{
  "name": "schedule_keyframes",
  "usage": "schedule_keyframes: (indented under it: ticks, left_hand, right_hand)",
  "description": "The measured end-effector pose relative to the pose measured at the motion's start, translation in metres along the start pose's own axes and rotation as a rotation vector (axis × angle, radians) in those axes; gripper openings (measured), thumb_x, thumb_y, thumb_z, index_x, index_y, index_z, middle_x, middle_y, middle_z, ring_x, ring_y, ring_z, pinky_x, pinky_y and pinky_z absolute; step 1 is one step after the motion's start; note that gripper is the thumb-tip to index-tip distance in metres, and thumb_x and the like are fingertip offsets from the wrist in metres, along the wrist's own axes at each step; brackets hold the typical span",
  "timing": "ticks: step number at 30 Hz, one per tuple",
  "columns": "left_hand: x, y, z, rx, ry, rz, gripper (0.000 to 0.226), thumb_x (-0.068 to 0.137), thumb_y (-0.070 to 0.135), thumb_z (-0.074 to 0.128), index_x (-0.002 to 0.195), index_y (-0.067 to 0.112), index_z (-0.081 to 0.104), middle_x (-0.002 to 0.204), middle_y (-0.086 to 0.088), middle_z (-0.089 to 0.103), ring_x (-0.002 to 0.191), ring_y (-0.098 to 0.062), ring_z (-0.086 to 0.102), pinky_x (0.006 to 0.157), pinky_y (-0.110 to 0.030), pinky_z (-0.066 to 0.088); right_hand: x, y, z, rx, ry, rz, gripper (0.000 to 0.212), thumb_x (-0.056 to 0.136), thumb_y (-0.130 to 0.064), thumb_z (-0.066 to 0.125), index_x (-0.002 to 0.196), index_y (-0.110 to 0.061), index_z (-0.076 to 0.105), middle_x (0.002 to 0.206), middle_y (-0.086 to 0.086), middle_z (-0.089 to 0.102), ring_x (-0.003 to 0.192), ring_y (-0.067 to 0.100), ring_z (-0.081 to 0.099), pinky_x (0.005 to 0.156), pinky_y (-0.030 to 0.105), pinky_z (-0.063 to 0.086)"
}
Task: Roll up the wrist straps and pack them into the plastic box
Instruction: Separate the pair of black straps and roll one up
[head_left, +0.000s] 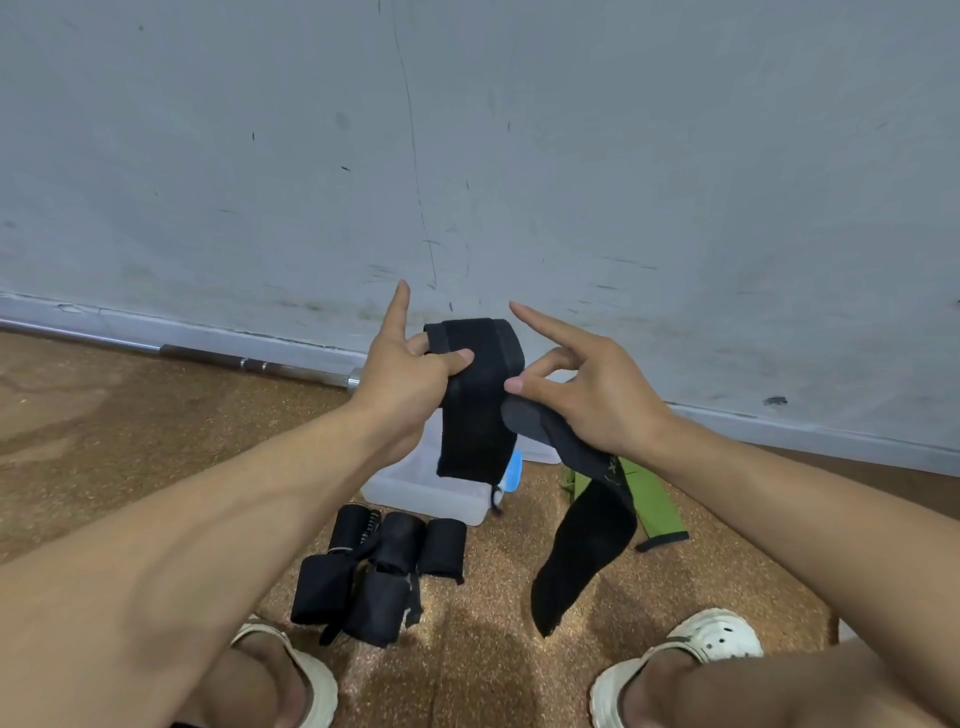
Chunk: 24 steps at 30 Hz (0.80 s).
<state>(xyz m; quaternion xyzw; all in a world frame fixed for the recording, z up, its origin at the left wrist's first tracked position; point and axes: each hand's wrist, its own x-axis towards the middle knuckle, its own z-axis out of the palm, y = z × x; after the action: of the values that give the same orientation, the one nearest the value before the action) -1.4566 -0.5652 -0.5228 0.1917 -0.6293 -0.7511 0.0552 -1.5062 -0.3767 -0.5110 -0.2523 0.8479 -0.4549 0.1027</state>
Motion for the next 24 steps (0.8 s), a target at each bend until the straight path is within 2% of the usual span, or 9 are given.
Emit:
schedule_keyframes:
  ticks: [3, 5, 8, 10, 12, 14, 16, 20, 24]
  left_hand:
    - [0.000, 0.004, -0.002, -0.010, -0.007, -0.007, 0.100, 0.096, -0.006, 0.063, 0.160, 0.045, 0.005, 0.128, -0.006, 0.070, 0.105, -0.024, 0.074, 0.092, -0.047, 0.060]
    - [0.000, 0.005, -0.002, -0.001, -0.009, 0.014, 0.100, 0.096, -0.006, 0.062, 0.160, 0.045, 0.005, 0.125, -0.006, 0.072, 0.104, -0.021, 0.074, 0.092, -0.045, 0.060]
    - [-0.003, 0.005, -0.005, 0.029, -0.061, 0.021, 0.103, 0.096, 0.001, 0.066, 0.159, 0.047, -0.002, 0.122, -0.004, 0.073, 0.104, -0.020, 0.074, 0.093, -0.045, 0.059]
    - [-0.009, 0.004, -0.004, 0.062, -0.143, -0.009, 0.111, 0.093, 0.005, 0.071, 0.157, 0.050, -0.008, 0.120, -0.002, 0.074, 0.101, -0.020, 0.075, 0.081, -0.041, 0.063]
    - [-0.014, 0.002, -0.002, 0.158, -0.207, -0.020, 0.120, 0.089, 0.001, 0.075, 0.155, 0.055, -0.010, 0.121, 0.001, 0.072, 0.097, -0.021, 0.076, 0.075, -0.043, 0.064]
    - [-0.017, 0.000, 0.001, 0.216, -0.206, -0.004, 0.122, 0.088, -0.007, 0.072, 0.154, 0.058, -0.008, 0.124, 0.002, 0.067, 0.096, -0.026, 0.076, 0.073, -0.044, 0.064]
    - [-0.013, 0.001, 0.001, 0.195, -0.119, 0.019, 0.117, 0.090, -0.012, 0.067, 0.156, 0.056, -0.003, 0.123, 0.003, 0.066, 0.097, -0.024, 0.075, 0.073, -0.041, 0.064]
    - [-0.004, 0.002, -0.007, 0.092, 0.011, 0.014, 0.107, 0.094, -0.007, 0.064, 0.158, 0.050, -0.001, 0.123, 0.009, 0.071, 0.095, -0.013, 0.075, 0.080, -0.036, 0.062]
    - [-0.003, -0.001, -0.005, 0.039, 0.014, -0.037, 0.109, 0.092, 0.001, 0.071, 0.162, 0.038, -0.005, 0.119, 0.005, 0.074, 0.104, -0.014, 0.073, 0.098, -0.040, 0.057]
  right_hand:
    - [0.003, 0.001, 0.001, -0.062, 0.085, 0.018, 0.071, 0.087, -0.038, 0.080, 0.146, -0.055, 0.045, 0.091, -0.021, 0.074, 0.101, -0.019, 0.057, 0.100, 0.006, 0.032]
    - [0.004, -0.001, 0.002, -0.030, 0.092, 0.028, 0.076, 0.086, -0.038, 0.081, 0.148, -0.054, 0.041, 0.094, -0.018, 0.074, 0.109, -0.018, 0.056, 0.098, 0.006, 0.029]
    - [0.005, -0.006, 0.004, 0.136, 0.058, 0.065, 0.083, 0.089, -0.024, 0.080, 0.154, -0.046, 0.034, 0.085, -0.007, 0.079, 0.108, -0.011, 0.064, 0.107, 0.013, 0.025]
    - [0.006, -0.008, 0.004, 0.247, 0.152, 0.119, 0.084, 0.087, -0.019, 0.082, 0.155, -0.041, 0.037, 0.085, -0.004, 0.080, 0.103, 0.002, 0.071, 0.113, 0.026, 0.038]
    - [0.010, -0.005, 0.004, 0.401, 0.240, 0.171, 0.086, 0.086, -0.013, 0.083, 0.156, -0.034, 0.038, 0.087, 0.001, 0.080, 0.095, 0.017, 0.076, 0.106, 0.042, 0.052]
    - [0.013, -0.003, 0.003, 0.467, 0.253, 0.218, 0.089, 0.085, -0.011, 0.083, 0.158, -0.030, 0.035, 0.089, 0.002, 0.081, 0.092, 0.018, 0.077, 0.101, 0.044, 0.057]
    - [0.013, -0.003, -0.001, 0.462, 0.187, 0.263, 0.093, 0.085, -0.012, 0.083, 0.160, -0.031, 0.030, 0.094, -0.001, 0.081, 0.093, 0.014, 0.077, 0.099, 0.039, 0.058]
    - [0.005, -0.007, -0.001, 0.343, -0.030, 0.307, 0.094, 0.088, -0.017, 0.081, 0.161, -0.034, 0.025, 0.095, 0.002, 0.081, 0.092, 0.014, 0.077, 0.093, 0.028, 0.058]
    - [0.007, -0.004, 0.006, 0.428, 0.077, 0.321, 0.089, 0.087, -0.014, 0.081, 0.159, -0.033, 0.033, 0.094, 0.004, 0.081, 0.093, 0.018, 0.078, 0.095, 0.035, 0.059]
